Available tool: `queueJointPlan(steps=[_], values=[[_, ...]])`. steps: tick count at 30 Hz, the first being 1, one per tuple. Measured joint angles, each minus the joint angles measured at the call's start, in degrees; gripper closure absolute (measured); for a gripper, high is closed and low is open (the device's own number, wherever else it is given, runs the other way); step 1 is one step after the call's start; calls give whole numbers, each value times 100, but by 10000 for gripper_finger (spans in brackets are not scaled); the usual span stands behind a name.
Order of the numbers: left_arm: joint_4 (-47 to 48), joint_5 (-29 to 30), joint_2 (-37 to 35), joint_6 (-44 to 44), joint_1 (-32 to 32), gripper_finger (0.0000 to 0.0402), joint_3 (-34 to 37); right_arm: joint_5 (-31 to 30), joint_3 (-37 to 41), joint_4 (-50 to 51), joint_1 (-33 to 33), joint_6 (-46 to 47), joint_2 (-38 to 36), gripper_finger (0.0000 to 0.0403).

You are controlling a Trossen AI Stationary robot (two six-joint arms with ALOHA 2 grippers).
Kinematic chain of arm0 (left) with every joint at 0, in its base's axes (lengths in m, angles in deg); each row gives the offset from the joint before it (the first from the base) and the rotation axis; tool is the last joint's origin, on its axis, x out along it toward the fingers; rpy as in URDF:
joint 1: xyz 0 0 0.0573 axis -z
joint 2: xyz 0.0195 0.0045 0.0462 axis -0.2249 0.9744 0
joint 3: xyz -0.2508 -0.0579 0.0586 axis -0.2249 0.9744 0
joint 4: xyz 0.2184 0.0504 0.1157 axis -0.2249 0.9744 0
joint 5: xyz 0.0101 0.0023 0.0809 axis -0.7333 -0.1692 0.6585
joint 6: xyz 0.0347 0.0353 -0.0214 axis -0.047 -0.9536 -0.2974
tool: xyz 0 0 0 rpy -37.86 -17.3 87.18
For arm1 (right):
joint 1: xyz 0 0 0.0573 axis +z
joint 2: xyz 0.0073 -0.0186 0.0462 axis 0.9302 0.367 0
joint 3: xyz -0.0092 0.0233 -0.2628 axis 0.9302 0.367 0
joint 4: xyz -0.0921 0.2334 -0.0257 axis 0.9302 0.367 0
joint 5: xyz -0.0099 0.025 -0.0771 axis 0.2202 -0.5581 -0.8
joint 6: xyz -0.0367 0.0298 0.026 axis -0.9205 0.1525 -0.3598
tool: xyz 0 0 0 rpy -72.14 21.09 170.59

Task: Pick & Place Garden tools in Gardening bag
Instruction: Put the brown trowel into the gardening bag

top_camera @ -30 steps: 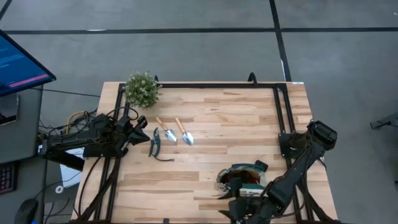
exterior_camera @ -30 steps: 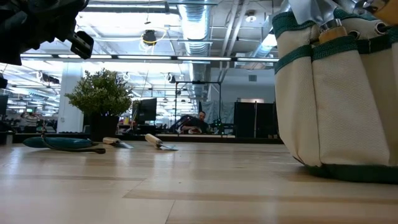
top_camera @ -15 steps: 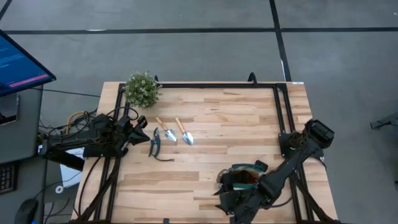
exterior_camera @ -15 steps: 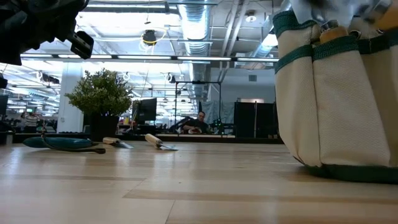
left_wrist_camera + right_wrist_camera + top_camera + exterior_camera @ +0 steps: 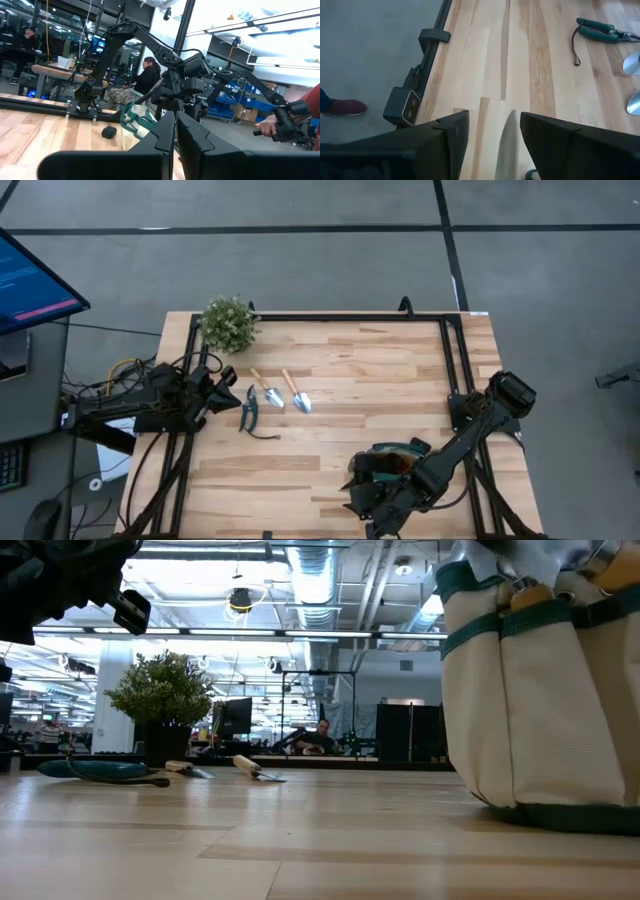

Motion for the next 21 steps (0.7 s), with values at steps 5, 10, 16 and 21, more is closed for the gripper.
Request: queueJointPlan(steps=[5, 10, 16, 21], values=[[0, 0, 1, 0, 0, 384, 0, 2, -202, 31, -73, -138, -1, 236], [0, 0, -1, 0, 0, 384, 0, 158, -299, 519, -137, -116, 2, 241], [0, 1, 0, 0, 0, 384, 0, 723, -299, 960, -140, 199, 2, 251], [0, 2, 1, 0, 0, 384, 0, 740, -299, 1042, -180, 214, 2, 279]])
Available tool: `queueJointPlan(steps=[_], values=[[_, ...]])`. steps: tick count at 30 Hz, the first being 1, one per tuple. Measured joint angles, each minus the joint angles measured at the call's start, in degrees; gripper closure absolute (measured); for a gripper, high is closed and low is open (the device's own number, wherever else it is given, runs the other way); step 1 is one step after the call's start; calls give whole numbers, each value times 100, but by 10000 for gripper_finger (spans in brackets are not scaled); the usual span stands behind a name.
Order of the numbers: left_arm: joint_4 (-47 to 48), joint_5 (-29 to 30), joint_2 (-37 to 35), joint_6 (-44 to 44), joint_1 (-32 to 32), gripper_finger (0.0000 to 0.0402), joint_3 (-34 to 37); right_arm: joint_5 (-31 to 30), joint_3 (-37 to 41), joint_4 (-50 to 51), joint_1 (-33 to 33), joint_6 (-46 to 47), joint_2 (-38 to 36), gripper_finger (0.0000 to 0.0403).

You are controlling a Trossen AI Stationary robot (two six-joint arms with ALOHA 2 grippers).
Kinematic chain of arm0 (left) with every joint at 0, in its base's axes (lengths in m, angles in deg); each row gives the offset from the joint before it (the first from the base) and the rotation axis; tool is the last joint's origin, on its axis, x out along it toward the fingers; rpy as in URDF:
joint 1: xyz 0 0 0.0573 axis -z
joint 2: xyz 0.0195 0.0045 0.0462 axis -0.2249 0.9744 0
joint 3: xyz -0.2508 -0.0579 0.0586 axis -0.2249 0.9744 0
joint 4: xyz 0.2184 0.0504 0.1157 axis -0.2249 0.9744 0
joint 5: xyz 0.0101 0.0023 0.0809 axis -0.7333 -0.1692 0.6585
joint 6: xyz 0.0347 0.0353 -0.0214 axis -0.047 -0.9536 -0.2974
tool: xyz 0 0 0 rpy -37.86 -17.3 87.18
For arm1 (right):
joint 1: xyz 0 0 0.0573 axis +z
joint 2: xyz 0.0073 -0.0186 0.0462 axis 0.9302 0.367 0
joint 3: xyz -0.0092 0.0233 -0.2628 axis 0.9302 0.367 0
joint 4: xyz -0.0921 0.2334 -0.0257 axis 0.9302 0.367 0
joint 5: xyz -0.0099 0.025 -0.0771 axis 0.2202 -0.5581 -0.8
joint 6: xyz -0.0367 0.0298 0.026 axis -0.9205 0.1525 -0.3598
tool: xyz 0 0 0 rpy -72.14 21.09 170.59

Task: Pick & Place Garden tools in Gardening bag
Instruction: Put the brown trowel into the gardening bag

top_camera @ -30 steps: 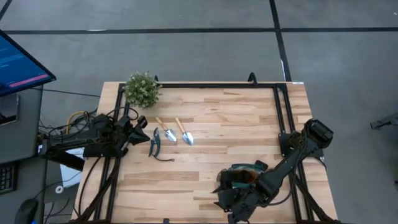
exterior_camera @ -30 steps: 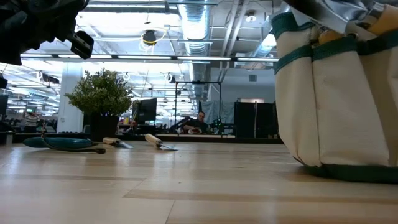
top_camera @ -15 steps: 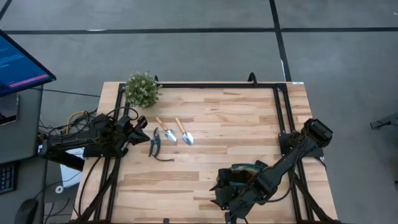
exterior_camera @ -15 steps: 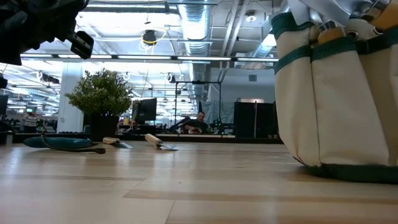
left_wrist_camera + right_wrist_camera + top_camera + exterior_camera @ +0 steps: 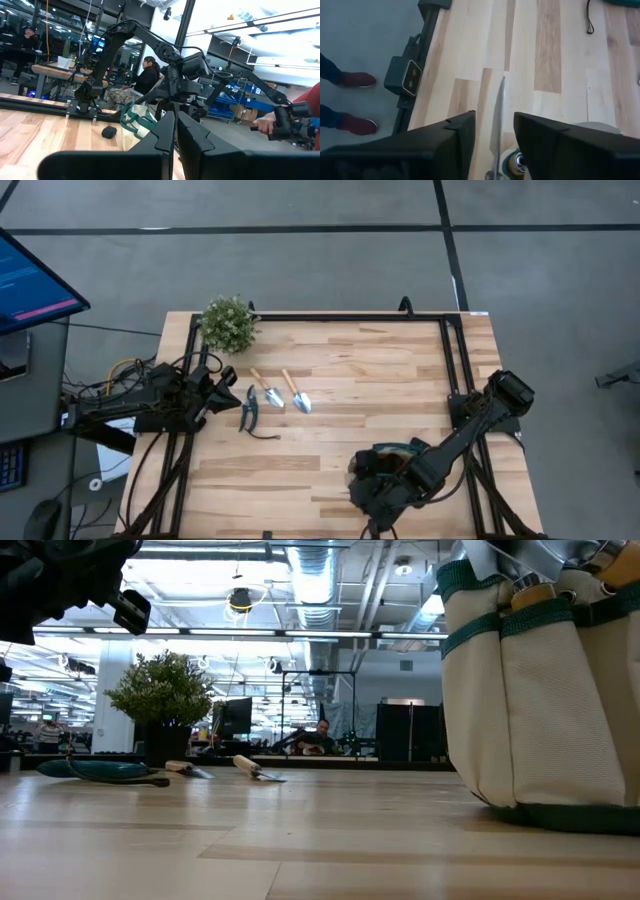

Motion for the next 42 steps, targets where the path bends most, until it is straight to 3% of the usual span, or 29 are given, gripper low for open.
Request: queueJointPlan(steps=[9, 12, 18, 28, 32, 42], values=[[0, -2, -2, 0, 0, 384, 0, -6, 0, 197, -30, 262, 2, 392], [0, -2, 0, 0, 0, 384, 0, -171, 0, 130, 23, 530, 4, 398], [0, -2, -2, 0, 0, 384, 0, -2174, 0, -156, 735, 952, -48, 401], [0, -2, -2, 0, 0, 384, 0, -4940, 7, 1213, 1831, 3664, 319, 402], [0, 0, -2, 0, -2, 384, 0, -5346, 4, 1761, 1972, 4807, 645, 402], [0, -2, -2, 0, 0, 384, 0, -6498, 15, 1728, 2063, 6169, 1607, 403]])
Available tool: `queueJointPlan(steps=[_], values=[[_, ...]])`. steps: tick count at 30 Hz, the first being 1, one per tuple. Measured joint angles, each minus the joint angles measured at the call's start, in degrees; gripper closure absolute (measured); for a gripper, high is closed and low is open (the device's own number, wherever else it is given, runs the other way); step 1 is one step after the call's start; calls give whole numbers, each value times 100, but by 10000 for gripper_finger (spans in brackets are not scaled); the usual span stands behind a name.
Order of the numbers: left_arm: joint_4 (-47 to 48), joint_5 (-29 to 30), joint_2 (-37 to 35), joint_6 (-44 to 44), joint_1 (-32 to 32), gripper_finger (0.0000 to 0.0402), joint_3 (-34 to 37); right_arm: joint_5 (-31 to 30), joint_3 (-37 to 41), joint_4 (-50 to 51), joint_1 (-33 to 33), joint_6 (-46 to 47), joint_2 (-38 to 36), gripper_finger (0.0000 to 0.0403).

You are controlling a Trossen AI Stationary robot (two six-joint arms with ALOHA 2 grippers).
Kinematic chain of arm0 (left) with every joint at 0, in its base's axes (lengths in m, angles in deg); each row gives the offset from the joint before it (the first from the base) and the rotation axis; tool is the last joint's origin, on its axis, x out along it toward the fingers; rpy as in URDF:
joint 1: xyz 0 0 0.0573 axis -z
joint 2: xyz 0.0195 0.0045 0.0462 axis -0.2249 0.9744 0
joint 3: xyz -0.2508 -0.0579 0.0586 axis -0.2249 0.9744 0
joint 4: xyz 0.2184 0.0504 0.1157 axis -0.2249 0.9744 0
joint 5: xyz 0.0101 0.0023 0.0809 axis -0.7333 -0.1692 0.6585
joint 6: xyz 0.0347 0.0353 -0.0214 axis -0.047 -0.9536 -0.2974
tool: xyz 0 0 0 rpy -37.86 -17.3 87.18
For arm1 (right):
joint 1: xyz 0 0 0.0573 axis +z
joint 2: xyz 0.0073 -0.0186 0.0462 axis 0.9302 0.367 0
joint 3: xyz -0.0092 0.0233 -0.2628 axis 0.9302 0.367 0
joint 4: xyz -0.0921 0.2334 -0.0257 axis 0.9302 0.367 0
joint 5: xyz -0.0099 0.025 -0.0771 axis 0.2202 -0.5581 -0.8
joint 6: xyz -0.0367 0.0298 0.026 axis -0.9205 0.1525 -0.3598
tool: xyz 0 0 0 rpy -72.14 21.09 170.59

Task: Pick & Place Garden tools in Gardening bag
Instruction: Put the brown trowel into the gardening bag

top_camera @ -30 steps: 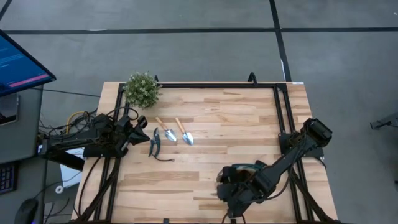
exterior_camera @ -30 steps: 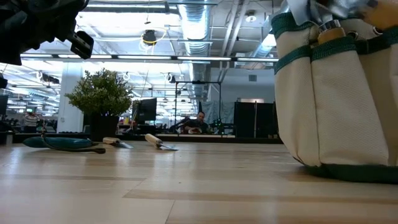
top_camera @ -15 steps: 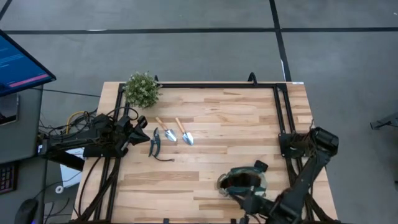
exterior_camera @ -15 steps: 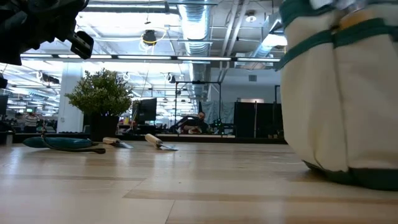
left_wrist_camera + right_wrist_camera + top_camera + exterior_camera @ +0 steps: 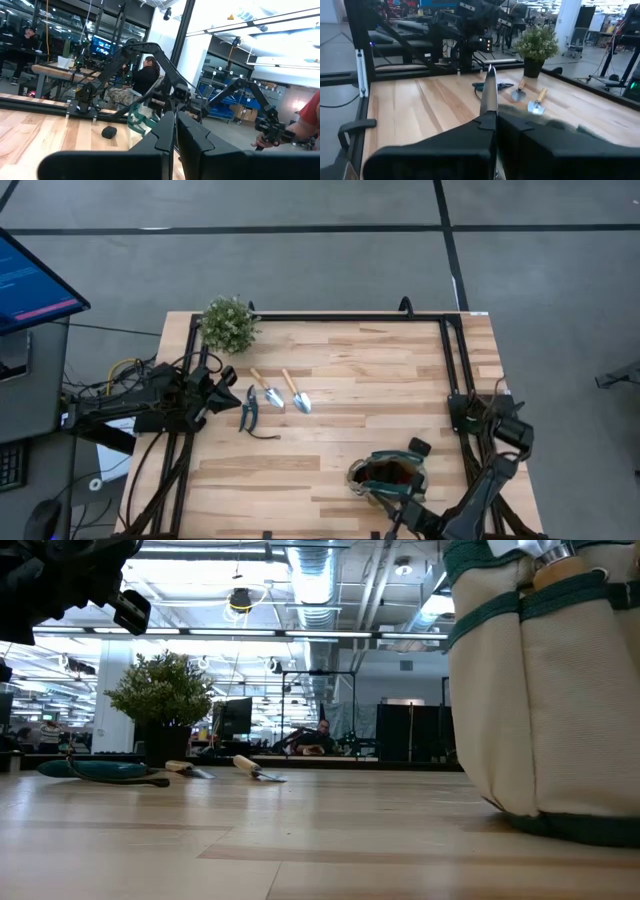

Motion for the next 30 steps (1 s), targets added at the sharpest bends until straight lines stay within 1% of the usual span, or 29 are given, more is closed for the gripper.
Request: queueJointPlan(steps=[6, 14, 22, 25, 30], values=[[0, 0, 1, 0, 0, 384, 0, 15, 94, -233, 7, -60, 91, 403], [0, 0, 1, 0, -1, 384, 0, -265, 644, -345, -88, -271, -118, 403], [0, 0, 0, 0, -2, 384, 0, -555, 1337, -1234, -100, -274, -162, 403], [0, 0, 2, 0, 0, 384, 0, -476, 1356, -1242, -61, -319, -242, 403], [0, 0, 2, 0, -2, 384, 0, -333, 1371, -1052, 3, -889, -536, 401]])
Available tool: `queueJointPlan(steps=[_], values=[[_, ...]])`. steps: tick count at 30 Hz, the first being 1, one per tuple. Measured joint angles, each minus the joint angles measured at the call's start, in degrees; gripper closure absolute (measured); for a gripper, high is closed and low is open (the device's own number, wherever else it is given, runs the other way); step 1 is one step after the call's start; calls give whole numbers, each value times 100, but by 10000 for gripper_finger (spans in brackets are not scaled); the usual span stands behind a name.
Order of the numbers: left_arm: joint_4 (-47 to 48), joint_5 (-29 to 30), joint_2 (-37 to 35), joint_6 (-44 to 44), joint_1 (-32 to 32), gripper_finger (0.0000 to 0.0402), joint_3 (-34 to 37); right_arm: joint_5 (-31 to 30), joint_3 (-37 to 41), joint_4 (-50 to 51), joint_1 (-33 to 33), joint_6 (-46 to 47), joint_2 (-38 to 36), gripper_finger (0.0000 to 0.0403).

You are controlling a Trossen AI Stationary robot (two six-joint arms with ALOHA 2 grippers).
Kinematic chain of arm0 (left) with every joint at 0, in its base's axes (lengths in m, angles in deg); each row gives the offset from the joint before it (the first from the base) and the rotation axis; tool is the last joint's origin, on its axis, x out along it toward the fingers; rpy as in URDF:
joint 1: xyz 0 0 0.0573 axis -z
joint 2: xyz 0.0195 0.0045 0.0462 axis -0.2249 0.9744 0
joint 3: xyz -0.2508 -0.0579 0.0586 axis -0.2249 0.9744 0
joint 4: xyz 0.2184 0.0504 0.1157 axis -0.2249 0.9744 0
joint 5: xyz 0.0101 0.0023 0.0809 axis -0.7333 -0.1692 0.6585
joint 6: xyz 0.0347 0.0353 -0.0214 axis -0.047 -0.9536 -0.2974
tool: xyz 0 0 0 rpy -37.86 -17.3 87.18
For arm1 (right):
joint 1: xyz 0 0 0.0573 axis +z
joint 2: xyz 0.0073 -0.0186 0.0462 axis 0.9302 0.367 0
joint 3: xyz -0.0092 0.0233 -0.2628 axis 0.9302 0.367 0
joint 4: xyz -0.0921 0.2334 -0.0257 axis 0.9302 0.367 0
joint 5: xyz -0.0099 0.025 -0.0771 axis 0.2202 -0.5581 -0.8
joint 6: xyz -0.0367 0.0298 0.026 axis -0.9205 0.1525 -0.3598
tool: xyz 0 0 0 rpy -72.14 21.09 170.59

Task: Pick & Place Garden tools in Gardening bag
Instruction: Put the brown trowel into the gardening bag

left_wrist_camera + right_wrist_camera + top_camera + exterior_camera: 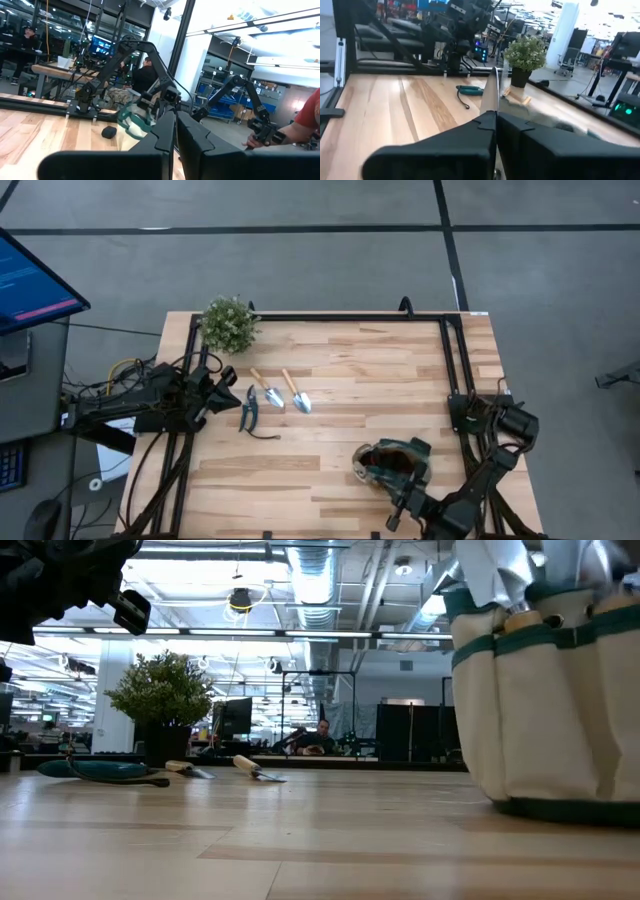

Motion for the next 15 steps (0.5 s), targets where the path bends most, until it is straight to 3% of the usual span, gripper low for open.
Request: queueJointPlan(steps=[6, 15], values=[[0, 0, 0, 0, 2, 384, 0, 114, -4, 367, 46, -247, -396, 377], [0, 0, 0, 0, 1, 384, 0, 701, -7, 445, 83, -201, -411, 314]])
